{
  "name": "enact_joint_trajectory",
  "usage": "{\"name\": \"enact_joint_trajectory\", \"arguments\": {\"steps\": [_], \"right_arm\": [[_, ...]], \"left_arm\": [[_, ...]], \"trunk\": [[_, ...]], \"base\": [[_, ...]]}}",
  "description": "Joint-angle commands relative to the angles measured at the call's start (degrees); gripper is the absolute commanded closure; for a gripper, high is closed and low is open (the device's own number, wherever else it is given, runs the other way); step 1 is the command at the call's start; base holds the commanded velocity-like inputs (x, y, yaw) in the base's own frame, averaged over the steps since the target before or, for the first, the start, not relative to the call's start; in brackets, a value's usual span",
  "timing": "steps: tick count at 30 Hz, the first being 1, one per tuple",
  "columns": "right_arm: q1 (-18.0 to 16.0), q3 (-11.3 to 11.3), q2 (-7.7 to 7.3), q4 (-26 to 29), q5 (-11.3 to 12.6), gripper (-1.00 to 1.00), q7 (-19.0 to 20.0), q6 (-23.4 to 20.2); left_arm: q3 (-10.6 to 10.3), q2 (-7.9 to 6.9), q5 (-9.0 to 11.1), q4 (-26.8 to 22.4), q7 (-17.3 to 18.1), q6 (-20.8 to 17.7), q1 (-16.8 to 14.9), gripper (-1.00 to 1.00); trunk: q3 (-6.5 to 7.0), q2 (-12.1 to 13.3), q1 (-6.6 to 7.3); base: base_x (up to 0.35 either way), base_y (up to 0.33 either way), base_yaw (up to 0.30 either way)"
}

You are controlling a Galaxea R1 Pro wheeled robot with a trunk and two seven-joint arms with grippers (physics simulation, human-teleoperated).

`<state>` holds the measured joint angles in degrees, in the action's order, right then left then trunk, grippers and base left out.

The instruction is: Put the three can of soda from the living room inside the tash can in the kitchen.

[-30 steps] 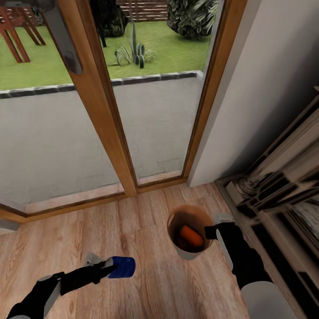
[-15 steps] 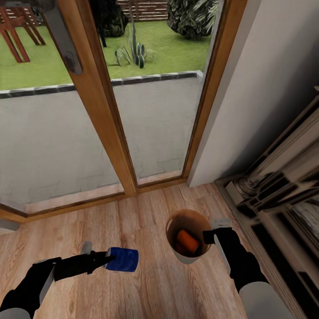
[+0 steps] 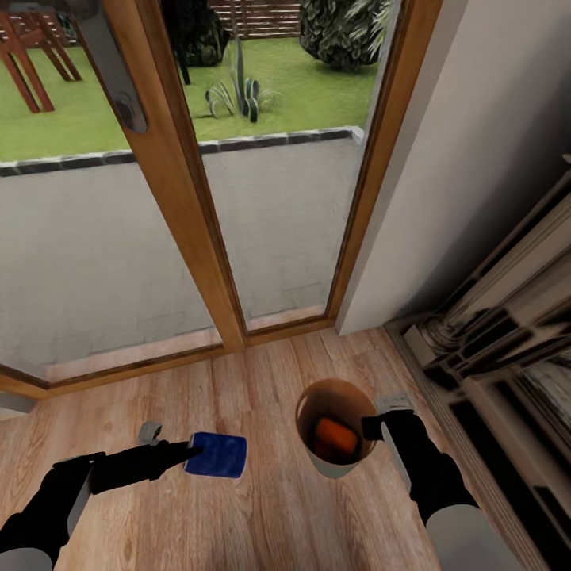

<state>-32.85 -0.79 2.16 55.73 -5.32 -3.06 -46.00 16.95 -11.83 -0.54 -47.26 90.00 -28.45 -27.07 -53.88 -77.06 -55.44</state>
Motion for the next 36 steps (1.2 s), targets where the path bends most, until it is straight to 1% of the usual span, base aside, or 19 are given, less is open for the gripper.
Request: {"name": "enact_joint_trajectory", "arguments": {"steps": [1, 3, 4, 5, 6, 7, 8, 10, 12, 15, 21, 25, 29, 33, 36], "right_arm": [[0.0, 0.0, 0.03, -0.3, 0.6, 1.00, 0.2, 0.2], [0.0, 0.4, 0.12, -1.6, 0.6, 1.00, 0.2, 2.1], [-0.1, 1.2, 0.21, -2.3, 0.6, 1.00, 0.2, 2.9], [-0.1, 2.8, 0.28, -2.9, 0.6, 1.00, 0.1, 3.5], [-0.1, 4.3, 0.31, -3.3, 0.6, 1.00, 0.1, 3.9], [-0.1, 4.8, 0.35, -3.5, 0.6, 1.00, 0.1, 4.1], [-0.1, 5.5, 0.39, -3.9, 0.6, 1.00, 0.1, 4.2], [-0.2, 6.0, 0.39, -4.7, 0.6, 1.00, 0.1, 4.4], [-0.6, 6.5, 0.40, -7.0, 0.6, 1.00, 0.1, 5.9], [-1.5, 6.8, 0.52, -10.3, 0.6, 1.00, 0.1, 8.2], [-2.7, 6.9, 0.84, -14.4, 0.6, 1.00, 0.1, 9.4], [-4.1, 6.9, 0.90, -18.2, 0.5, 1.00, 0.1, 11.5], [-4.6, 6.9, 0.91, -19.7, 0.5, 1.00, 0.1, 11.9], [-4.8, 6.9, 0.91, -20.1, 0.5, 1.00, 0.0, 12.0], [-4.8, 6.9, 0.91, -20.2, 0.6, 1.00, 0.0, 12.0]], "left_arm": [[0.0, 0.03, 0.0, 0.0, 0.0, -0.1, 0.0, 1.00], [0.0, 0.09, 0.0, -0.5, 0.0, -0.2, 0.0, 1.00], [0.0, 0.11, 0.1, -1.0, 0.0, -0.3, 0.0, 1.00], [0.0, 0.19, 0.3, -1.5, 0.0, -0.3, 0.0, 1.00], [0.0, 0.26, 0.9, -1.8, 0.0, -0.3, 0.0, 1.00], [0.0, 0.29, 1.5, -1.9, 0.0, -0.3, 0.0, 1.00], [0.0, 0.33, 2.6, -2.1, 0.0, -0.4, 0.0, 1.00], [-0.1, 0.36, 3.5, -2.2, 0.0, -0.4, 0.0, 1.00], [-0.1, 0.38, 4.5, -2.3, 0.0, -0.4, 0.0, 1.00], [-0.2, 0.40, 5.1, -2.4, 0.0, -0.4, 0.0, 1.00], [-0.2, 0.40, 5.3, -2.5, 0.0, -0.5, 0.0, 1.00], [-0.3, 0.40, 5.3, -2.5, 0.0, -0.5, 0.0, 1.00], [-0.3, 0.46, 5.4, -2.5, 0.0, -0.5, 0.0, 1.00], [-0.3, 0.52, 5.4, -2.5, 0.0, -0.5, 0.0, 1.00], [-0.3, 1.43, 5.4, -2.5, 0.0, -0.5, 0.0, 1.00]], "trunk": [[0.00, 0.0, 0.00], [0.00, 0.0, 0.00], [0.00, 0.0, 0.00], [0.00, 0.0, 0.00], [0.00, 0.0, 0.00], [0.00, 0.0, 0.00], [0.00, 0.0, 0.00], [0.00, 0.0, 0.00], [0.00, 0.0, 0.00], [0.00, 0.0, 0.00], [0.00, 0.0, 0.00], [0.00, 0.0, 0.00], [0.00, 0.0, 0.00], [0.00, 0.0, 0.00], [0.00, 0.0, 0.00]], "base": [[0.000, 0.000, 0.000], [0.000, 0.000, 0.000], [0.000, 0.000, 0.000], [0.000, 0.000, 0.000], [0.000, 0.000, 0.000], [0.000, 0.000, 0.000], [0.000, 0.000, 0.000], [0.000, 0.000, 0.000], [0.000, 0.000, 0.000], [0.000, 0.000, 0.000], [0.000, 0.000, 0.000], [0.000, 0.000, 0.000], [0.000, 0.000, 0.000], [0.000, 0.000, 0.000], [0.000, 0.000, 0.000]]}}
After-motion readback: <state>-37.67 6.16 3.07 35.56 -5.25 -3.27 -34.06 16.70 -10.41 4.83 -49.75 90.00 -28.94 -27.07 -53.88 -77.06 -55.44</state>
